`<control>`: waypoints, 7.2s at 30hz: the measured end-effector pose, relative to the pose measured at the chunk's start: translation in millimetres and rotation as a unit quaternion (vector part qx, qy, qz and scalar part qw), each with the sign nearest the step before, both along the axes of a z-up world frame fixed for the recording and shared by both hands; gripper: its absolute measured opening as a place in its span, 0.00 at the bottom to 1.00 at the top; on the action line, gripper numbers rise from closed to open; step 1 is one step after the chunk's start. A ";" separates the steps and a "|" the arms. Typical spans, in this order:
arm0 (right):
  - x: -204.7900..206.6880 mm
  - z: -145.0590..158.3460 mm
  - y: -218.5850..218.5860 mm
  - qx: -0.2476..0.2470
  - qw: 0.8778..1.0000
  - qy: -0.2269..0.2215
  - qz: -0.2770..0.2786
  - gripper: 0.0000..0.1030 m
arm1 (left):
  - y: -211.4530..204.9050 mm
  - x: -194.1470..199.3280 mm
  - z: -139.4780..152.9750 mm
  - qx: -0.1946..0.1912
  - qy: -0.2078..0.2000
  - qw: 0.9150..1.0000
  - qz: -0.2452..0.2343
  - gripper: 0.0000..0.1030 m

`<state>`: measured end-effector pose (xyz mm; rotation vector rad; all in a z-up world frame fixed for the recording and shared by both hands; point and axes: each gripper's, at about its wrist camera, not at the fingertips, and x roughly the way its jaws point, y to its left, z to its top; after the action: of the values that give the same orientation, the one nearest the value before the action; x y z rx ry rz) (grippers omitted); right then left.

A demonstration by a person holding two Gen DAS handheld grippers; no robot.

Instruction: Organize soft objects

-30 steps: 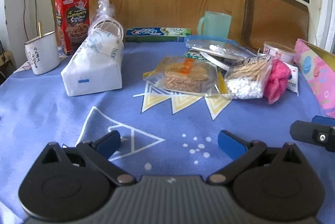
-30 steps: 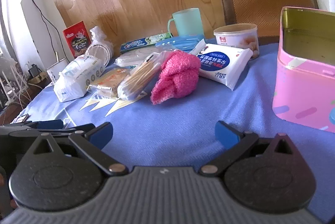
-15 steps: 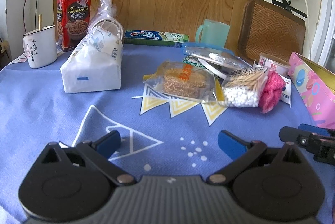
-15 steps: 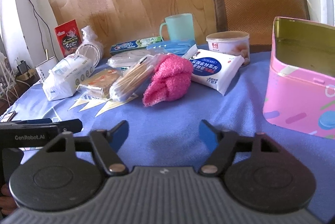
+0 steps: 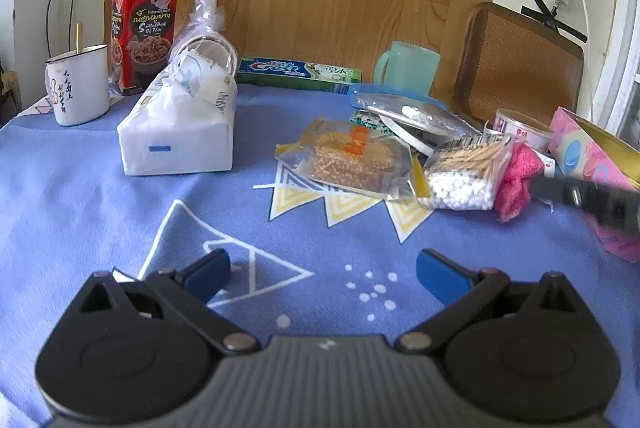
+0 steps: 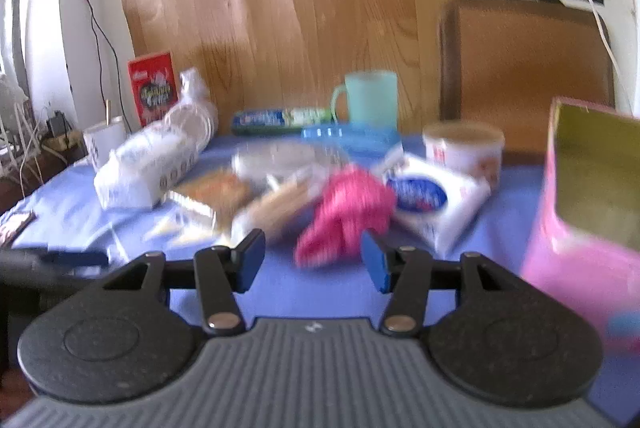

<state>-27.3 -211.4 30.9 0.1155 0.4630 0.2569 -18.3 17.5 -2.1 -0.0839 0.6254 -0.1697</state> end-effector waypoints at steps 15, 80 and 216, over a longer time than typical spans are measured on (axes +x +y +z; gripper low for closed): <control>-11.6 -7.3 -8.6 0.044 0.997 0.048 0.029 0.19 | 3.9 0.2 -0.5 -0.009 -0.001 1.000 -0.004 1.00; -10.8 -5.1 -164.1 -0.290 0.874 -0.247 -0.303 0.84 | -65.3 5.2 33.7 -0.069 -0.011 0.985 -0.160 0.63; -160.1 -3.5 -48.8 0.055 0.980 -0.070 -0.176 0.57 | -131.3 -57.7 76.4 -0.062 -0.028 0.981 -0.182 0.52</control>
<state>-187.4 -260.2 27.5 0.2817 0.2811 -0.0582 -76.0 -113.7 74.3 -0.0835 0.5697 -0.5636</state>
